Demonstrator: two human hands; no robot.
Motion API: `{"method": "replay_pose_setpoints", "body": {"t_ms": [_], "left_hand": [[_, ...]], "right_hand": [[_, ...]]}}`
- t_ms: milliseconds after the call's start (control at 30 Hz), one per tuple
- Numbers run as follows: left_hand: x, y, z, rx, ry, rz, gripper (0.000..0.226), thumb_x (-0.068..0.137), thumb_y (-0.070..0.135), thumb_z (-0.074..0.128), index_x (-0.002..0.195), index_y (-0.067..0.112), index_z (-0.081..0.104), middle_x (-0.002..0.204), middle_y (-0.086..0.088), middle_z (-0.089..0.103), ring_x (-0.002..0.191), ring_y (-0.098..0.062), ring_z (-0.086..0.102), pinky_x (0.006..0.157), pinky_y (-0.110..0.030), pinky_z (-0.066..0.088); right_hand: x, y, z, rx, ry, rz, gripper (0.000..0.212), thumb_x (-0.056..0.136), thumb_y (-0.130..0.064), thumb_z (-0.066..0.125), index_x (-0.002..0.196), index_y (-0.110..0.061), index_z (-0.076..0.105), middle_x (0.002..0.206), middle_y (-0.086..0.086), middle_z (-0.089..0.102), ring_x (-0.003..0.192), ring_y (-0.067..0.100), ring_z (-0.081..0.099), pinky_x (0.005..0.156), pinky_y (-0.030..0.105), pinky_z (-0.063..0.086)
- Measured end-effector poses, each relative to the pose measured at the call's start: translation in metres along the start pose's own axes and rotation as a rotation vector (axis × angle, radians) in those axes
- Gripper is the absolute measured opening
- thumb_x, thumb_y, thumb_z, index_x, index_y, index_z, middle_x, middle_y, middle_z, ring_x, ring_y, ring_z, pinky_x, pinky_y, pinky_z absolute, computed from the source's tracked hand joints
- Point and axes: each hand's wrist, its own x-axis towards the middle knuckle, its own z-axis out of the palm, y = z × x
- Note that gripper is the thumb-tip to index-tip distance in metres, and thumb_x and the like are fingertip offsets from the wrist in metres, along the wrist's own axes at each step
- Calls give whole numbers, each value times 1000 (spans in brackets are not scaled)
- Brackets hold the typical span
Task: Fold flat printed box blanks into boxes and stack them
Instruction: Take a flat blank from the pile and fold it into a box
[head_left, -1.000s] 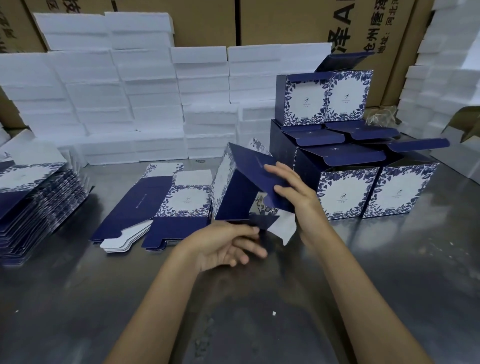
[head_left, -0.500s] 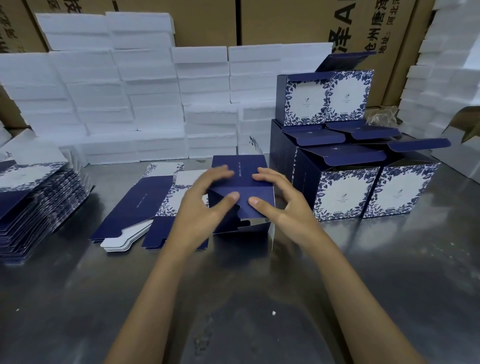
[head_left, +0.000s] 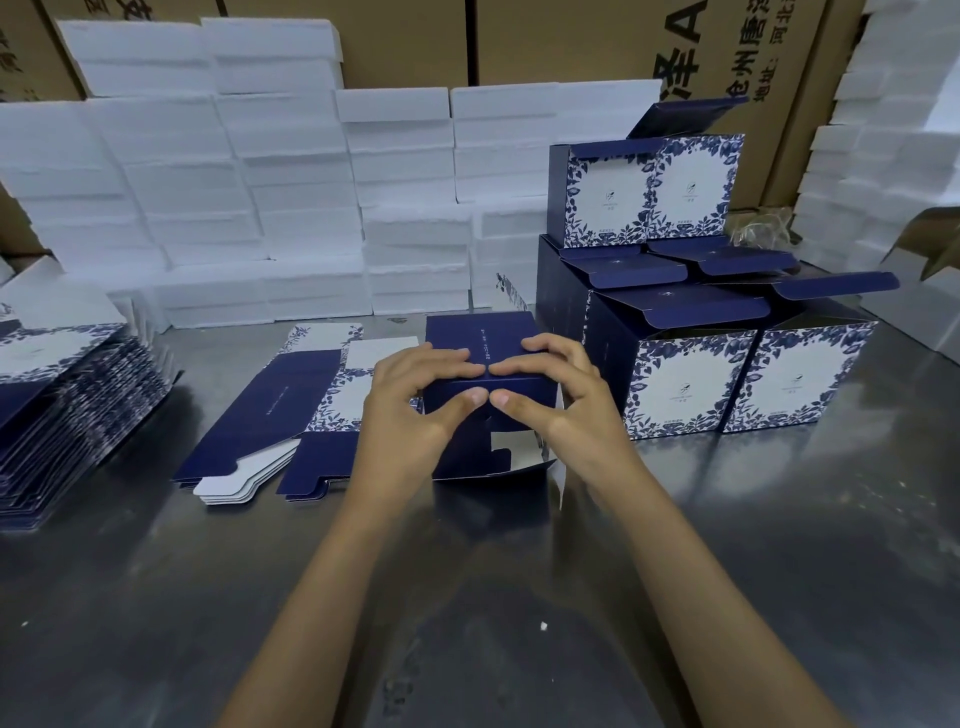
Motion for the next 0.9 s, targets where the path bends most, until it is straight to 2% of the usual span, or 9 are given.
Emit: {"method": "replay_pose_setpoints", "body": {"t_ms": [67,200,367,533,667,800,867,900], "left_hand": [[0,-1,3,-14,29,11,19,82,20,80,99,28,78,113,17,70,128,-5,47,105,-29,40],[-3,2,13,-11,96,30,15,83,17,79,95,25,78,109,13,71,126,-8,48,104,-15,34],[-1,0,2,-19,0,4,19,87,18,76,104,26,78,116,18,69,129,-2,45,106,-12,32],[-1,6,7,-24,28,5,18,88,13,74,103,21,79,113,14,71,128,-5,47,102,-7,31],[-2,-2,7,32,34,55,20,91,18,71,108,28,76,120,20,67,130,1,45,107,-12,32],[-5,-4,15,168,95,211,19,94,12,66,109,22,72,124,15,66,127,-2,50,108,-30,41],[-7,-5,15,226,54,293,22,90,18,66,111,24,64,122,15,63,121,-4,52,102,-38,44],[-7,-6,14,258,-4,317,27,86,28,69,111,27,60,123,15,59,122,-5,49,103,-37,42]], "right_hand": [[1,0,2,23,46,-8,21,81,-16,83,93,-32,76,128,-10,54,130,9,43,90,-7,24],[3,0,6,44,94,-29,23,81,-10,83,86,-31,75,122,-6,58,126,13,47,92,-1,31],[4,5,-3,122,-12,6,20,84,-13,80,100,-26,79,130,-9,57,132,10,47,108,24,39],[4,4,1,106,68,-26,22,85,-10,80,94,-30,78,126,-7,60,129,14,50,111,38,42],[5,8,-4,146,24,-16,27,85,-10,79,105,-28,78,131,-10,62,127,4,54,110,38,43],[6,10,-3,141,76,-44,21,85,-6,78,101,-19,78,128,-5,65,122,5,59,105,32,46],[9,12,-5,139,61,-39,22,85,-6,78,102,-19,78,130,-6,65,123,3,58,104,26,44],[10,13,-7,142,45,-27,24,85,-7,78,105,-21,78,132,-8,64,124,0,56,105,22,43]]}}
